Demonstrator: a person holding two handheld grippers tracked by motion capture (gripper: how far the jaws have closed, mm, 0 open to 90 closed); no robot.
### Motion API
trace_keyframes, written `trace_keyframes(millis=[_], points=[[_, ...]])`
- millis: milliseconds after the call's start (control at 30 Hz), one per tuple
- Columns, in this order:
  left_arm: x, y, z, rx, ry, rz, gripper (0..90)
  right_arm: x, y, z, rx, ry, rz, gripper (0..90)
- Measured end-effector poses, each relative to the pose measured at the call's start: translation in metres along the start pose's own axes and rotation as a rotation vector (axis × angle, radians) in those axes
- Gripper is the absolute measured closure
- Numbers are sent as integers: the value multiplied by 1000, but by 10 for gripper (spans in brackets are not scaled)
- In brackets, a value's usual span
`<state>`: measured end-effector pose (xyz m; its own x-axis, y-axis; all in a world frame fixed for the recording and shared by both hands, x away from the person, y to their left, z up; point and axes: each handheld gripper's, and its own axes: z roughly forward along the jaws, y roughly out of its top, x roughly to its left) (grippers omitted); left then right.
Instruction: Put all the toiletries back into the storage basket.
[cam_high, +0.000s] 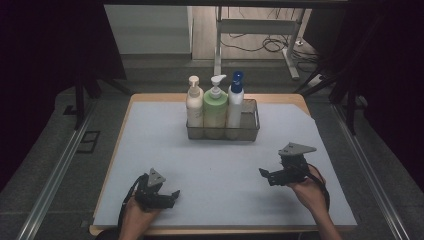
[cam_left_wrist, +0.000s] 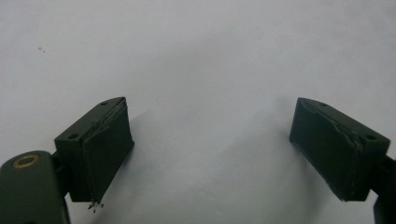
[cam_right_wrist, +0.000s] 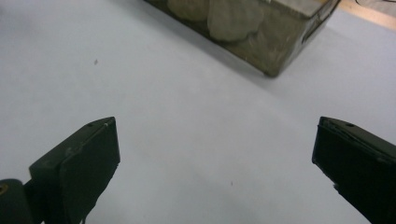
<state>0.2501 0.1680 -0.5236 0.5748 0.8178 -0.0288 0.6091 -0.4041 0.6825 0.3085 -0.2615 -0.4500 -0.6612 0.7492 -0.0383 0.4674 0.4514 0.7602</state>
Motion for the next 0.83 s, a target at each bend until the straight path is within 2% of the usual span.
trace_keyframes(millis=[167, 200, 233, 333, 600, 633, 733, 833], points=[[0, 0, 0, 0, 0, 0, 123, 2, -22, 5, 12, -1, 12, 12], [0, 0, 0, 0, 0, 0, 123, 2, -22, 5, 12, -1, 12, 12], [0, 0, 0, 0, 0, 1, 123, 3, -32, 9, 22, 8, 12, 17], [0, 0, 0, 0, 0, 0, 123, 2, -41, 15, 33, 23, 18, 19], [0, 0, 0, -1, 0, 0, 123, 2, -65, 32, 79, 18, 40, 26], [0, 0, 0, -1, 1, 0, 123, 3, -65, 33, 96, 19, 35, 23], [0, 0, 0, 0, 0, 1, 123, 5, -66, 33, 89, 5, 21, 21], [0, 0, 0, 0, 1, 1, 123, 3, -66, 33, 96, 10, 38, 10]])
